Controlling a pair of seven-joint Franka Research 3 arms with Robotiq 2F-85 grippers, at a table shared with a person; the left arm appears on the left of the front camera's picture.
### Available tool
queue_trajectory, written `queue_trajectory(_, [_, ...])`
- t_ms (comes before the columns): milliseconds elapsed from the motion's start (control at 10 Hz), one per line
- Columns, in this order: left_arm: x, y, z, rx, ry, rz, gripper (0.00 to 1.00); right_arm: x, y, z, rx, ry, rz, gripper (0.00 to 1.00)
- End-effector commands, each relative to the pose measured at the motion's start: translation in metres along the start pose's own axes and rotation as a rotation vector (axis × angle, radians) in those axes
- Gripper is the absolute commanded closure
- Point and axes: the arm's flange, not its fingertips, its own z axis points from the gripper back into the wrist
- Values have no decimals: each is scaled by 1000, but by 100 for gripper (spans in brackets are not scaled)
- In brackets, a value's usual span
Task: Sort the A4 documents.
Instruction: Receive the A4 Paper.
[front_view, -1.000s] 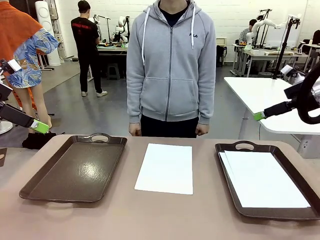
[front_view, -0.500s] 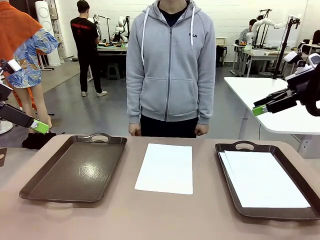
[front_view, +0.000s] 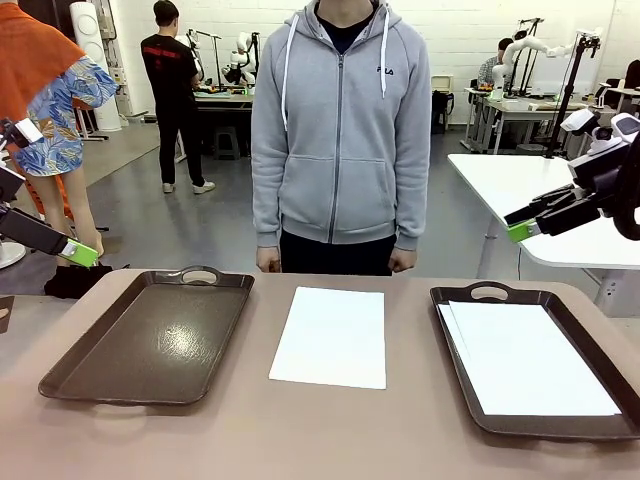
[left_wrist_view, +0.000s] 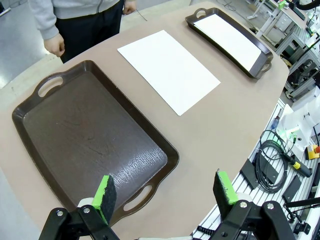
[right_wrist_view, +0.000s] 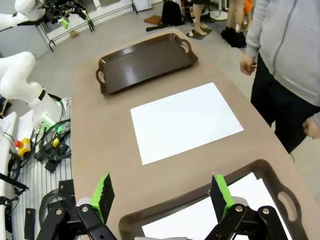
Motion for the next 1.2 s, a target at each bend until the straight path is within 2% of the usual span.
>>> queue_trajectory(0, [-1, 2, 0, -17, -11, -10, 0, 1, 1, 2, -3, 27, -27, 0])
queue_trajectory(800, [-1, 2, 0, -17, -11, -10, 0, -2, -3, 7, -46, 16, -59, 0])
queue_trajectory(1000, [-1, 2, 0, -17, -11, -10, 0, -4, -3, 10, 19, 0, -64, 0])
queue_trajectory(1100, [-1, 2, 0, -17, -11, -10, 0, -4, -4, 8, -29, 2, -41, 0])
